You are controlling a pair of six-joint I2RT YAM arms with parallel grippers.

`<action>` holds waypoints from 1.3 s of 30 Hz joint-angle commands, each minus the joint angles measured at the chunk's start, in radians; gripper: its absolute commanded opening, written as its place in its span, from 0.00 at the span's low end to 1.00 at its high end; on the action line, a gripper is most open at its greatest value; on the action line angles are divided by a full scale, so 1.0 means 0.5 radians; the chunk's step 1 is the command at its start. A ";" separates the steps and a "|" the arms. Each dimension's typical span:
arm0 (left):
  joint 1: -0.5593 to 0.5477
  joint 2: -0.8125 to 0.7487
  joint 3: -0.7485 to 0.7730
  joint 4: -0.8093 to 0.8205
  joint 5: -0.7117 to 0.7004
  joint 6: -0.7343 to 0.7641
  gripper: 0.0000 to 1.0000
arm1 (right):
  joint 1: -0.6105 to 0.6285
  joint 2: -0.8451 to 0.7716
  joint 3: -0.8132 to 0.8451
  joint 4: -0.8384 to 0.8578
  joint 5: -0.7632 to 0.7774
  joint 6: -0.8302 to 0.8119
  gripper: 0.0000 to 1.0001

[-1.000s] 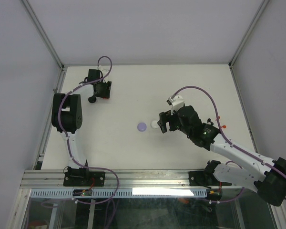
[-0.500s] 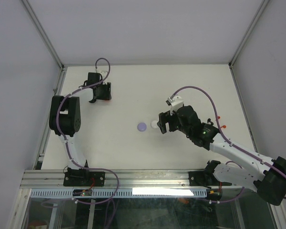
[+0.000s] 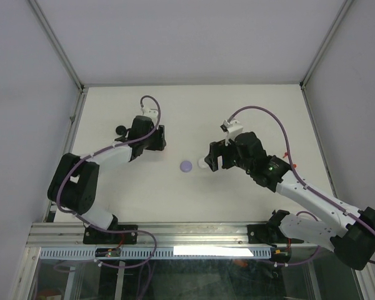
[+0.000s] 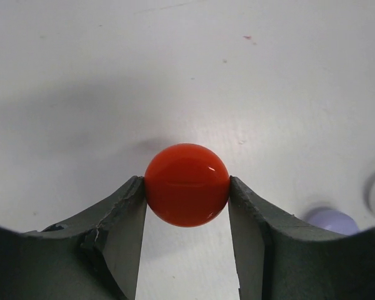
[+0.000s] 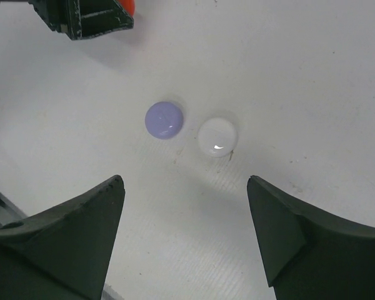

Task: Insert the wireless bluetooth earbuds into the charging case
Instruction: Adjust the charging case.

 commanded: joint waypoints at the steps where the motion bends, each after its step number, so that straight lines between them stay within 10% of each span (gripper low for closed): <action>1: -0.179 -0.316 -0.188 0.383 -0.182 -0.140 0.33 | -0.004 -0.022 0.151 -0.002 -0.131 0.116 0.83; 16: -0.811 -1.168 -0.876 1.010 -0.311 0.050 0.32 | -0.100 0.033 0.334 -0.057 -0.489 0.333 0.79; 39: -1.306 -1.106 -0.888 1.341 -0.294 0.415 0.33 | -0.098 0.421 0.593 -0.115 -0.885 0.402 0.56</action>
